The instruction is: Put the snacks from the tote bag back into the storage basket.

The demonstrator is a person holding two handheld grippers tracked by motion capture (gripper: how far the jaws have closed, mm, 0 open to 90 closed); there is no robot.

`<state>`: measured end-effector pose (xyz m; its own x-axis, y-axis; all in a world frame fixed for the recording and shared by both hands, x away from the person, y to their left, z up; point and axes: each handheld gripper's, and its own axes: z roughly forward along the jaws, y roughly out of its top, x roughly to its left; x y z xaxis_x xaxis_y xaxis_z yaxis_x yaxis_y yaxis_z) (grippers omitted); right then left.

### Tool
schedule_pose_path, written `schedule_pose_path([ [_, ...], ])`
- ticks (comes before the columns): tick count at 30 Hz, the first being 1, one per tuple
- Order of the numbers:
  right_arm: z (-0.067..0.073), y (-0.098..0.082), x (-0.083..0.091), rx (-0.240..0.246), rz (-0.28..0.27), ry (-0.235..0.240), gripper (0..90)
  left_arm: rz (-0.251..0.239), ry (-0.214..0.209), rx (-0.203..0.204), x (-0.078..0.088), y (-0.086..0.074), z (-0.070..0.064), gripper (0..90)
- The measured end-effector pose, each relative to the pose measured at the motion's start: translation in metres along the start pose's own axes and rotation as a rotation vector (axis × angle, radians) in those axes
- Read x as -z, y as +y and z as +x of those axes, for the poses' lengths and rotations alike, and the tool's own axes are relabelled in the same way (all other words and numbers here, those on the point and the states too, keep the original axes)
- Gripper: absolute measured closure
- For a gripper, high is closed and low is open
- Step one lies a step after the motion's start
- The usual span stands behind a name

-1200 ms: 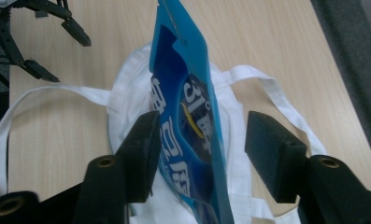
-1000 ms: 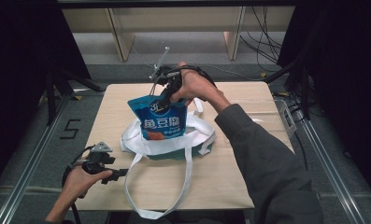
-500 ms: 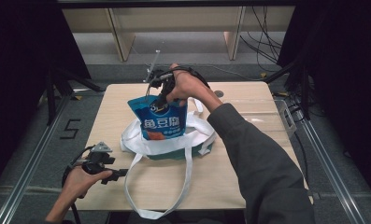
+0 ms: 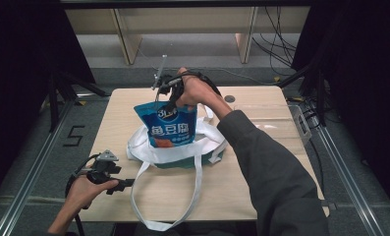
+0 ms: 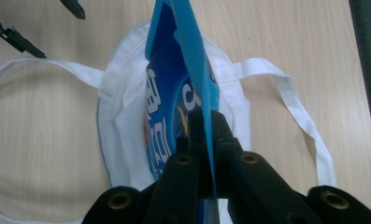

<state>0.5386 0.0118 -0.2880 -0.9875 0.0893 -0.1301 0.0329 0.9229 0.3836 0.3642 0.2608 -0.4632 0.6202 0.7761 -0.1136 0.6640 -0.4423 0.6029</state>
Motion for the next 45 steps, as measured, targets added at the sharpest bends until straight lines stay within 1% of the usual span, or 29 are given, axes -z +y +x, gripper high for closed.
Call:
schedule_pose_path([
  [1, 0.0, 0.0, 0.0, 0.018, -0.005, 0.0, 90.0, -0.003, 0.004, 0.0, 0.0, 0.0, 0.0, 24.2],
  [2, 0.0, 0.001, 0.0, 0.022, -0.002, 0.003, 90.0, -0.002, 0.005, -0.003, 0.0, 0.0, 0.0, 24.2],
  [3, 0.002, 0.001, 0.002, -0.011, 0.012, 0.005, 90.0, 0.001, 0.001, -0.006, 0.001, 0.0, 0.0, 24.3],
  [4, 0.002, 0.001, 0.004, -0.002, 0.012, 0.003, 90.0, 0.0, 0.0, -0.007, 0.001, 0.0, 0.001, 24.3],
  [7, 0.003, 0.003, 0.013, -0.005, 0.0, -0.007, 90.0, 0.002, 0.006, -0.007, 0.001, 0.0, 0.0, 24.2],
  [8, 0.003, 0.004, 0.017, -0.004, -0.004, -0.011, 90.0, 0.006, 0.0, -0.001, 0.001, 0.001, 0.0, 24.3],
  [9, 0.003, 0.006, 0.022, -0.008, -0.003, -0.006, 90.0, 0.007, 0.002, 0.004, 0.0, 0.0, 0.0, 24.3],
  [12, 0.003, 0.011, 0.039, 0.019, -0.017, -0.019, 90.0, 0.007, 0.003, 0.002, 0.001, 0.0, 0.0, 24.3],
  [13, 0.005, 0.014, 0.047, 0.014, -0.021, -0.035, 90.0, 0.016, -0.001, 0.001, 0.001, 0.001, 0.001, 24.2],
  [15, 0.006, 0.018, 0.062, 0.02, -0.029, -0.043, 90.0, 0.015, -0.003, 0.003, 0.001, 0.001, 0.001, 24.2],
  [17, 0.008, 0.022, 0.077, 0.017, -0.042, -0.037, 90.0, 0.016, -0.01, 0.0, 0.001, 0.001, 0.001, 24.2],
  [19, 0.009, 0.024, 0.091, 0.019, -0.047, -0.047, 90.0, -0.007, -0.004, 0.003, -0.001, 0.0, 0.001, 24.3],
  [20, 0.01, 0.025, 0.097, 0.024, -0.05, -0.051, 90.0, -0.01, -0.013, 0.003, -0.001, 0.0, 0.001, 24.2],
  [21, 0.01, 0.026, 0.102, 0.036, -0.061, -0.056, 90.0, -0.01, -0.006, 0.001, -0.001, 0.0, 0.001, 24.3],
  [24, 0.011, 0.024, 0.116, 0.035, -0.06, -0.065, 90.0, -0.004, 0.005, -0.008, 0.0, 0.0, 0.001, 24.3],
  [25, 0.01, 0.023, 0.12, 0.05, -0.064, -0.065, 90.0, 0.003, 0.0, -0.006, 0.001, 0.0, 0.001, 24.3],
  [26, 0.011, 0.021, 0.123, 0.031, -0.056, -0.069, 90.0, -0.006, 0.003, -0.006, 0.0, 0.0, 0.001, 24.2],
  [27, 0.01, 0.019, 0.126, 0.035, -0.051, -0.076, 90.0, -0.01, -0.001, -0.004, -0.001, 0.0, 0.001, 24.2],
  [29, 0.01, 0.013, 0.13, 0.029, -0.045, -0.079, 90.0, 0.008, 0.002, -0.005, 0.001, 0.0, 0.001, 24.2],
  [30, 0.008, 0.01, 0.131, 0.033, -0.041, -0.08, 90.0, 0.0, 0.001, -0.006, 0.0, 0.0, 0.001, 24.2],
  [32, 0.008, 0.002, 0.134, 0.008, -0.033, -0.082, 90.0, -0.002, 0.007, -0.006, 0.0, 0.0, 0.001, 24.2],
  [34, 0.007, -0.006, 0.138, -0.006, -0.025, -0.084, 90.0, 0.005, 0.002, -0.004, 0.0, 0.0, 0.001, 24.2],
  [37, 0.004, -0.02, 0.143, -0.019, -0.019, -0.085, 90.0, -0.004, 0.0, -0.003, 0.0, 0.0, 0.002, 24.2],
  [38, 0.004, -0.024, 0.146, -0.034, -0.015, -0.088, 90.0, 0.0, 0.004, -0.005, 0.0, 0.0, 0.002, 24.2],
  [39, 0.003, -0.028, 0.148, -0.027, -0.014, -0.087, 90.0, 0.005, 0.004, -0.003, 0.0, 0.0, 0.002, 24.2],
  [41, 0.002, -0.036, 0.152, -0.038, -0.005, -0.096, 90.0, 0.007, 0.003, 0.0, -0.001, 0.0, 0.002, 24.2],
  [42, 0.002, -0.04, 0.154, -0.049, -0.007, -0.099, 90.0, 0.003, -0.005, 0.001, 0.0, 0.0, 0.001, 24.2],
  [44, 0.0, -0.047, 0.157, -0.051, 0.001, -0.099, 90.0, 0.023, -0.006, -0.027, 0.002, 0.001, 0.003, 24.2],
  [45, 0.0, -0.05, 0.158, -0.054, 0.0, -0.104, 90.0, 0.019, -0.006, -0.022, 0.001, 0.001, 0.003, 24.2],
])
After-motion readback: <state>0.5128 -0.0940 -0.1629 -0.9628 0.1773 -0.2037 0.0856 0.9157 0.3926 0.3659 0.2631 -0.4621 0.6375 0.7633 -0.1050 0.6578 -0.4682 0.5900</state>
